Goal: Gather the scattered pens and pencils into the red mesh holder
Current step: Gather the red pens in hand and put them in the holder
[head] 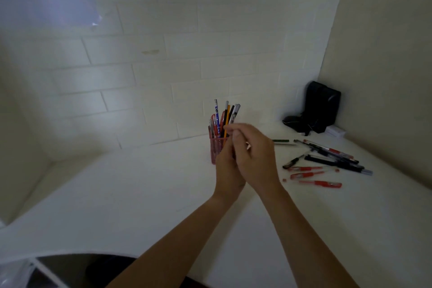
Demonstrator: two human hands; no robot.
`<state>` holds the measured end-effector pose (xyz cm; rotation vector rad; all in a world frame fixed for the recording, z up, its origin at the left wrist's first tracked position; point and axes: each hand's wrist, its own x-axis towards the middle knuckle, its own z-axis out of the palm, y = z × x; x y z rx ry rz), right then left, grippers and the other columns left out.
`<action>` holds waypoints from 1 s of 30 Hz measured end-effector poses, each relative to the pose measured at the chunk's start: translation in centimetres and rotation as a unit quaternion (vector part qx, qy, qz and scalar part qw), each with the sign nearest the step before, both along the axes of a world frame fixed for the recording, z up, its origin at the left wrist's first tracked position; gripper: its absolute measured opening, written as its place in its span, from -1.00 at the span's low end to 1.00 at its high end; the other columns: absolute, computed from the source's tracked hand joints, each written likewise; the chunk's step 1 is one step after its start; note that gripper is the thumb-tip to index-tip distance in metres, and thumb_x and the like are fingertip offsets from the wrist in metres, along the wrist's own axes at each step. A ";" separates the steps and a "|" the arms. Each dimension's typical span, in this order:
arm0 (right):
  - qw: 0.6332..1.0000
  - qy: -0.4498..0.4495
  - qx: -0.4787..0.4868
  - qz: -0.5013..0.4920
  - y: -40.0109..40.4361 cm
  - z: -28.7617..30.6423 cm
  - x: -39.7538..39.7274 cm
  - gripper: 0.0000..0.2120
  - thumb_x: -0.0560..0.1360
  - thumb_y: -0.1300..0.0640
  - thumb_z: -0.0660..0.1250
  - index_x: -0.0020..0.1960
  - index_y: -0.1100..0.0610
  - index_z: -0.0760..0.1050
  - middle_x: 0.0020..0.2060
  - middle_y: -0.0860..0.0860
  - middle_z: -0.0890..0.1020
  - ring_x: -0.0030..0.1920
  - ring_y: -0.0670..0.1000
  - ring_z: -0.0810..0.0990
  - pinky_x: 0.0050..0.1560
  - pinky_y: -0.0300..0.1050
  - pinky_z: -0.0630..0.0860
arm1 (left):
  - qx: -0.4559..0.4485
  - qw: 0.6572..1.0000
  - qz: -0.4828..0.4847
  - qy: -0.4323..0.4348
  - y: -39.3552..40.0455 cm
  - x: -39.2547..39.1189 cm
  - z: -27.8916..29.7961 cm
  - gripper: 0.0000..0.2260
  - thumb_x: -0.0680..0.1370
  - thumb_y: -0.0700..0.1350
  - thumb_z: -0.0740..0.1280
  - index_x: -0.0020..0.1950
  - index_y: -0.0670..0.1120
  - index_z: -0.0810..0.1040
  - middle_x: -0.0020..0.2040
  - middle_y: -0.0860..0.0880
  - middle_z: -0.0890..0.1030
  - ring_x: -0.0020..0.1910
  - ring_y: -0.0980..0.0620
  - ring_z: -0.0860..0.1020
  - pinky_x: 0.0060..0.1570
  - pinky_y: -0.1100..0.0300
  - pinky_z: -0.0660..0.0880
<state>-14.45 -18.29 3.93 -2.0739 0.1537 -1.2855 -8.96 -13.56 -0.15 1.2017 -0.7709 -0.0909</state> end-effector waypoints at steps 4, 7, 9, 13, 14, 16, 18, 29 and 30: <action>0.996 0.043 -0.059 -0.046 -0.1 -2.5 0.8 -0.72 0.65 0.18 0.18 0.13 0.19 0.66 0.16 0.01 0.68 0.16 -0.11 0.62 0.27 -0.16 0.52 | 0.042 0.998 0.042 0.026 0.1 0.8 -1.5 -0.69 0.72 -0.25 0.00 0.35 -0.16 0.46 0.10 -0.06 0.64 0.15 0.10 0.61 0.14 0.29 0.56; 0.998 0.042 -0.020 -0.038 -0.3 -3.1 0.6 -0.73 0.66 0.24 0.20 0.23 0.17 0.64 0.23 -0.01 0.66 0.25 -0.15 0.59 0.32 -0.17 0.50 | 0.029 0.999 -0.020 0.037 0.1 1.0 -1.8 -0.77 0.70 -0.26 0.10 0.22 -0.15 0.53 0.03 -0.10 0.62 0.07 0.10 0.61 0.10 0.24 0.54; 0.997 0.023 0.073 0.014 -0.1 -2.8 0.2 -0.67 0.68 0.23 0.16 0.39 0.15 0.53 0.32 -0.03 0.61 0.34 -0.18 0.54 0.35 -0.26 0.45 | 0.039 0.999 -0.026 0.015 -0.1 1.1 -1.5 -0.76 0.60 -0.09 0.24 0.03 -0.27 0.52 -0.16 -0.25 0.54 -0.15 -0.14 0.53 -0.10 0.00 0.49; 0.977 0.000 0.213 0.006 -0.3 -3.0 -0.2 -0.66 0.72 0.02 0.06 0.41 0.01 0.45 0.33 -0.09 0.57 0.35 -0.17 0.51 0.39 -0.22 0.43 | 0.073 0.997 0.033 0.006 -0.2 1.7 -0.5 -0.62 0.57 0.16 0.29 -0.18 -0.15 0.47 -0.38 -0.16 0.45 -0.42 -0.13 0.40 -0.37 0.02 0.39; 0.968 0.030 0.249 0.002 -0.4 -3.4 -0.2 -0.68 0.72 -0.06 0.04 0.32 -0.05 0.50 0.25 -0.10 0.62 0.27 -0.16 0.56 0.36 -0.12 0.47 | 0.064 0.996 0.024 0.055 -0.1 1.9 0.2 -0.59 0.60 0.18 0.28 -0.27 -0.12 0.44 -0.45 -0.09 0.39 -0.50 -0.03 0.34 -0.43 0.09 0.32; 0.911 0.111 0.394 0.047 -0.4 -4.1 -0.1 -0.61 0.70 -0.16 0.02 0.14 -0.04 0.57 0.08 -0.03 0.70 0.09 -0.07 0.68 0.24 0.02 0.58 | 0.011 0.982 0.014 0.190 -0.1 2.2 1.9 -0.51 0.62 0.17 0.26 -0.43 -0.06 0.36 -0.54 -0.01 0.29 -0.58 0.05 0.24 -0.48 0.21 0.22; 0.806 0.156 0.557 0.124 -0.2 -4.7 -0.1 -0.51 0.67 -0.22 0.07 0.12 0.09 0.62 0.04 0.10 0.74 0.04 0.08 0.72 0.17 0.11 0.62 | -0.058 0.952 0.018 0.301 -0.4 2.7 3.0 -0.46 0.63 0.13 0.26 -0.53 0.00 0.32 -0.60 0.04 0.28 -0.64 0.10 0.24 -0.56 0.29 0.20; 0.676 -0.214 0.688 0.150 -0.6 -2.6 3.1 -0.68 0.58 0.00 0.36 0.19 0.22 0.55 0.06 0.10 0.69 0.16 0.07 0.66 0.12 0.00 0.61 | -0.159 0.878 -0.026 0.450 -2.2 3.0 1.0 -0.50 0.53 0.21 0.36 0.08 -0.25 0.66 -0.01 -0.20 0.67 0.04 -0.12 0.68 0.25 -0.12 0.55; 0.662 -0.241 0.692 0.156 -1.1 -1.8 3.4 -0.77 0.60 0.01 0.35 0.11 0.18 0.55 -0.02 0.08 0.72 0.07 0.04 0.71 0.04 -0.02 0.63 | -0.170 0.874 -0.048 0.452 -2.1 2.7 0.5 -0.40 0.45 0.24 0.45 0.21 -0.25 0.62 0.14 -0.24 0.65 0.21 -0.18 0.62 0.35 -0.17 0.47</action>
